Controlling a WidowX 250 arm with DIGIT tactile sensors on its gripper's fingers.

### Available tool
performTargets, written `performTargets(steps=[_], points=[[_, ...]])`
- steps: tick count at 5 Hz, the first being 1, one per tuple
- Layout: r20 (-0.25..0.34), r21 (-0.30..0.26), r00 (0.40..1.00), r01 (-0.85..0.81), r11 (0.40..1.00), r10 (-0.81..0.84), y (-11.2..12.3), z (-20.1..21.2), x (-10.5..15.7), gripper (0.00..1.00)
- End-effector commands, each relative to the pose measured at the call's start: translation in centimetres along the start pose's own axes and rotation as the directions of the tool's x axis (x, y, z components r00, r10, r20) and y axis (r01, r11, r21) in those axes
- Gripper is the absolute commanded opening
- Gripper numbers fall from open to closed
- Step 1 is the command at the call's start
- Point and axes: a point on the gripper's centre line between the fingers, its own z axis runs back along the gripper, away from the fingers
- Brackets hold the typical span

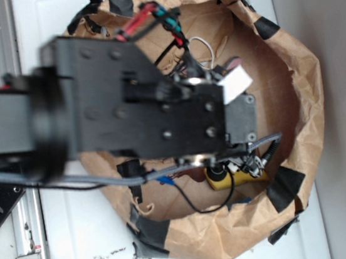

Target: Grab the silver keys.

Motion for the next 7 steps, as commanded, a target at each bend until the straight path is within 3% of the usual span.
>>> performTargets(steps=[1, 3, 5, 6, 7], points=[[-0.026, -0.026, 1.000, -0.018, 0.999, 0.017, -2.0, 0.1, 0.8, 1.00], [-0.016, -0.099, 1.000, -0.011, 0.995, 0.010, -2.8, 2.0, 0.4, 1.00], [-0.039, -0.030, 0.999, 0.008, 1.000, -0.010, -3.7, -0.1, -0.1, 1.00], [-0.083, 0.055, 0.994, 0.078, 0.995, -0.073, -4.0, -1.7, -0.7, 1.00], [-0.077, 0.030, 0.995, 0.065, 0.997, -0.062, -3.8, -1.4, -0.5, 0.00]])
